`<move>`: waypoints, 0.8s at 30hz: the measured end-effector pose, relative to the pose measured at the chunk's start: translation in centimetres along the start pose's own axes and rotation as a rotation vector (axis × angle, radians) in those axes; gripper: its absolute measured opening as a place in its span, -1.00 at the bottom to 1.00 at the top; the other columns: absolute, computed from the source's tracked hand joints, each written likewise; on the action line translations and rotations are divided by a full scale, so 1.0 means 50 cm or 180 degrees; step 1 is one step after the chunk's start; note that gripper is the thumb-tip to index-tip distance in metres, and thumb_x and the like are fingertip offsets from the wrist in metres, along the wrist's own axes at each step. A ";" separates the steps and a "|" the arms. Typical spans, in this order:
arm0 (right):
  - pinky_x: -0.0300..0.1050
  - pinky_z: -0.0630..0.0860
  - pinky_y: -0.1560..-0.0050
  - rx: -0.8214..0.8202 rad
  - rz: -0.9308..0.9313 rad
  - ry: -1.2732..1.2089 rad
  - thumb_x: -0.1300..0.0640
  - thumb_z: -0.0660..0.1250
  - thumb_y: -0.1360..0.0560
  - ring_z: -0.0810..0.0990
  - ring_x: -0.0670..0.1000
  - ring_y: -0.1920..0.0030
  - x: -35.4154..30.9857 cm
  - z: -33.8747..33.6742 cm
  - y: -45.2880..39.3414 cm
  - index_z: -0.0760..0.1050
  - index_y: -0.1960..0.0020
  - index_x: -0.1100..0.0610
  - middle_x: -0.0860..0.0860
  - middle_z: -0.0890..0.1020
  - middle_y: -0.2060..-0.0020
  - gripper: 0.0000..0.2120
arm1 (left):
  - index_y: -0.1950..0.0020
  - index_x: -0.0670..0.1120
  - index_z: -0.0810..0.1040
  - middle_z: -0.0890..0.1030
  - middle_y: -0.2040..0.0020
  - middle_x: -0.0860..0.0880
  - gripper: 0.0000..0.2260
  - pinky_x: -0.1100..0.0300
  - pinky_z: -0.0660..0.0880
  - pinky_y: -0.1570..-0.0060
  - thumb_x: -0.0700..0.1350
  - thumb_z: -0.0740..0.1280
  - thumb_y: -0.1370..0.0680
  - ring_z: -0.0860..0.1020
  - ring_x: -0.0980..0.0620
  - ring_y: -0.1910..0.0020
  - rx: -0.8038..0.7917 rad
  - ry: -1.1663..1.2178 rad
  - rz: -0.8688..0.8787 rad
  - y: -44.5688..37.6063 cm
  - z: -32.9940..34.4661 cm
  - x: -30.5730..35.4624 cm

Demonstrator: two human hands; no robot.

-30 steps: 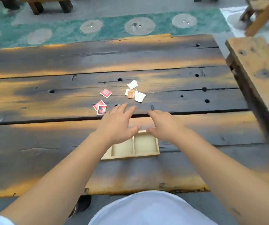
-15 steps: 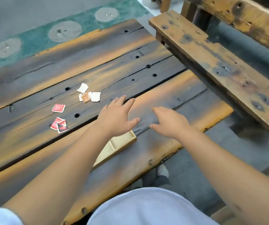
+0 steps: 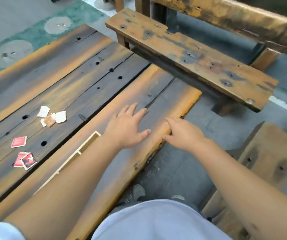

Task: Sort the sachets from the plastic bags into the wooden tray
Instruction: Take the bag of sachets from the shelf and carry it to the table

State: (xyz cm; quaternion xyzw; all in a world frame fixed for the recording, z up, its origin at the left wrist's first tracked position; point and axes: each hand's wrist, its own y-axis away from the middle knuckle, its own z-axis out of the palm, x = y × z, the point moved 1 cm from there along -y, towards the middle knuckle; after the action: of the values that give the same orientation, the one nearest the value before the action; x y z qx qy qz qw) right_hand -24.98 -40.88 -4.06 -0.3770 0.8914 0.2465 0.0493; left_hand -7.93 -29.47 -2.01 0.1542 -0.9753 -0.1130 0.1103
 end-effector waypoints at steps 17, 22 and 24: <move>0.16 0.48 -0.23 0.0406 0.1340 -0.0742 -0.19 0.29 -0.48 0.40 0.15 -0.38 0.432 -0.010 0.259 0.21 -0.47 0.02 0.00 0.39 -0.41 -0.36 | -0.55 0.12 0.08 0.02 -0.61 -0.06 -0.30 -0.18 0.19 -0.45 0.34 0.17 -0.49 0.03 -0.14 -0.57 -0.0188 -0.0731 0.1552 -0.179 0.021 0.513; 0.11 0.45 -0.26 0.0491 0.1955 -0.0987 -0.18 0.32 -0.48 0.40 0.18 -0.37 0.554 0.026 0.399 0.18 -0.50 0.02 0.04 0.39 -0.40 -0.31 | -0.56 0.12 0.08 -0.02 -0.62 -0.05 -0.31 -0.19 0.17 -0.46 0.34 0.16 -0.50 0.00 -0.14 -0.58 -0.0269 -0.0871 0.2272 -0.185 0.056 0.710; 0.11 0.43 -0.29 0.0563 0.2217 -0.1140 -0.18 0.32 -0.48 0.39 0.20 -0.38 0.591 0.044 0.456 0.17 -0.51 0.03 0.06 0.38 -0.42 -0.30 | -0.56 0.12 0.08 -0.03 -0.62 -0.04 -0.31 -0.18 0.16 -0.46 0.34 0.16 -0.51 0.00 -0.13 -0.58 -0.0371 -0.0971 0.2557 -0.182 0.075 0.782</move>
State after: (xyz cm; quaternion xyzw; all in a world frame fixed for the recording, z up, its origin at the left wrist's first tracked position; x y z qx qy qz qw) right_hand -62.09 -45.43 -4.91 0.0023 0.9610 0.2325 0.1496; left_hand -42.64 -49.97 -0.82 -0.2626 -0.9550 -0.1375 0.0087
